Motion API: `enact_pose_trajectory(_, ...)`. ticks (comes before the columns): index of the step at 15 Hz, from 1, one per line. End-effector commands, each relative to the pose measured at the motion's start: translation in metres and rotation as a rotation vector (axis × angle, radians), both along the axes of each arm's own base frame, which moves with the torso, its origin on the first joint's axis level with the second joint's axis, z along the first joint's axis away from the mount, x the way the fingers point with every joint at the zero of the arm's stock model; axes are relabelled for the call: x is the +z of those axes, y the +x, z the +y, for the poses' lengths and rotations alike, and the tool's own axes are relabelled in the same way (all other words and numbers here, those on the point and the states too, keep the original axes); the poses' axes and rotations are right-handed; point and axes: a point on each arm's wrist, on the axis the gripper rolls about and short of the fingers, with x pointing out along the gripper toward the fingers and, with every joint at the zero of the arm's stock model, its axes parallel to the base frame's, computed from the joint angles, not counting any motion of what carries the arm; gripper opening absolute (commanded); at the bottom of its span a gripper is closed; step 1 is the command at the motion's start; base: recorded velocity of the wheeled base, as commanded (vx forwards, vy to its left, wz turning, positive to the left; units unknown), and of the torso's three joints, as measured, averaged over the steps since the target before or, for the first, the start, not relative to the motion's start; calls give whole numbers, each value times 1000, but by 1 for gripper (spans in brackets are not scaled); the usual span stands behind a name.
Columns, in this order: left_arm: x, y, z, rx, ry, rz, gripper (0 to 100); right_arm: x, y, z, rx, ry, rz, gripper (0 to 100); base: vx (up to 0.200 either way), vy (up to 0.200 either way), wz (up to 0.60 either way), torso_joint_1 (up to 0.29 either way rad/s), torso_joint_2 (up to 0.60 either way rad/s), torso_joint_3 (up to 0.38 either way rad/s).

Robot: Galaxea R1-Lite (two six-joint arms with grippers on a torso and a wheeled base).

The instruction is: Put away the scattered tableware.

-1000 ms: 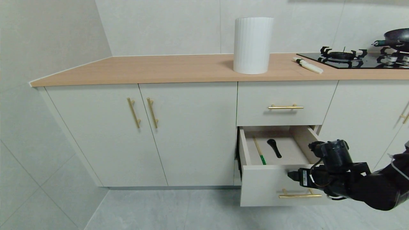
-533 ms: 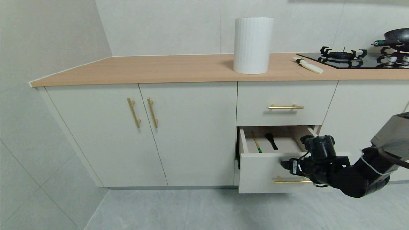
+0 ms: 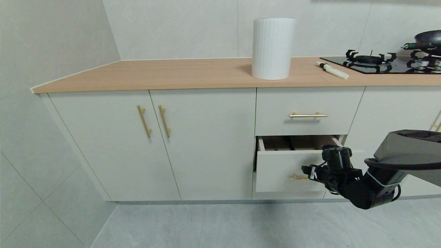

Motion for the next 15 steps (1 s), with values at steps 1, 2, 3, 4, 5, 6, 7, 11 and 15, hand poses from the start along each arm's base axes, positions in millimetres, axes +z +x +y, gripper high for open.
enact_pose_trajectory(1, 0, 0, 0, 1, 0, 0, 100, -3, 7, -2, -17, 13, -9, 100, 0, 0, 0, 0, 0, 0)
enact_pose_trajectory(2, 0, 0, 0, 1, 0, 0, 100, -3, 12, -4, -34, 35, -21, 100, 0, 0, 0, 0, 0, 0)
enact_pose_trajectory(3, 0, 0, 0, 1, 0, 0, 100, -3, 17, -4, -50, 55, -39, 100, 0, 0, 0, 0, 0, 0)
enact_pose_trajectory(4, 0, 0, 0, 1, 0, 0, 100, -4, 21, -4, -60, 70, -48, 100, 0, 0, 0, 0, 0, 0)
enact_pose_trajectory(5, 0, 0, 0, 1, 0, 0, 100, -4, 26, -4, -73, 91, -61, 100, 0, 0, 0, 0, 0, 0)
enact_pose_trajectory(6, 0, 0, 0, 1, 0, 0, 100, -4, 29, -4, -80, 105, -69, 100, 0, 0, 0, 0, 0, 0)
enact_pose_trajectory(7, 0, 0, 0, 1, 0, 0, 100, -5, 31, -4, -84, 108, -73, 100, 0, 0, 0, 0, 0, 0)
enact_pose_trajectory(11, 0, 0, 0, 1, 0, 0, 100, -6, 45, -6, -132, 144, -115, 100, 0, 0, 0, 0, 0, 0)
enact_pose_trajectory(15, 0, 0, 0, 1, 0, 0, 100, -9, 65, -9, -208, 161, -175, 100, 0, 0, 0, 0, 0, 0)
